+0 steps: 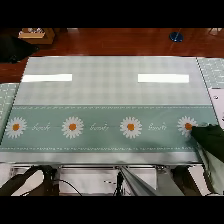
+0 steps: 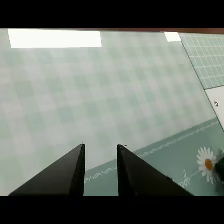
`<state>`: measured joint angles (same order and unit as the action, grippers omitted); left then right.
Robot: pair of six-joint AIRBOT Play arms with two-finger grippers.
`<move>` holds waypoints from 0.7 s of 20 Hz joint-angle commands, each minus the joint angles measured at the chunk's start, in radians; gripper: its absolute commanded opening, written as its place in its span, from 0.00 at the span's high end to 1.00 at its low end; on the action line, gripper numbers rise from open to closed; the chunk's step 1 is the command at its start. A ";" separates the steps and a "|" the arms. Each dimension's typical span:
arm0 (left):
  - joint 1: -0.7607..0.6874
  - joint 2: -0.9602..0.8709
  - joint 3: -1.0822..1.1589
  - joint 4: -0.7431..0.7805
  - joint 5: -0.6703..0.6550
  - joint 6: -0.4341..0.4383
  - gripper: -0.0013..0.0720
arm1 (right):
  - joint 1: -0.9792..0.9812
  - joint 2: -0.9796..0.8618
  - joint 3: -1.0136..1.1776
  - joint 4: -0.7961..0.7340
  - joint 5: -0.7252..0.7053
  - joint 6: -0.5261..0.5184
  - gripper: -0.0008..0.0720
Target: Fold the shirts.
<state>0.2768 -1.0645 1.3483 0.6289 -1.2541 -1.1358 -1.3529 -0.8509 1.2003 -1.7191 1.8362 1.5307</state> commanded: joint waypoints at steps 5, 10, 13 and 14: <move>0.116 0.000 0.001 0.000 0.048 0.001 0.60 | -0.018 0.001 -0.229 -0.375 -0.057 -0.001 0.96; 0.170 -0.001 0.001 0.001 0.050 0.002 0.60 | -0.015 -0.002 -0.334 -0.391 -0.284 -0.004 0.32; 0.166 -0.005 0.000 0.001 0.050 0.021 0.39 | 0.029 -0.004 -0.282 -0.014 -0.547 -0.058 0.33; 0.158 -0.010 0.000 0.000 0.052 0.033 0.13 | 0.076 -0.019 -0.233 0.175 -0.642 -0.097 0.34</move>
<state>0.4351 -1.0687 1.3483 0.6289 -1.2057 -1.1267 -1.3319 -0.8581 0.9215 -1.9003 1.4536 1.4994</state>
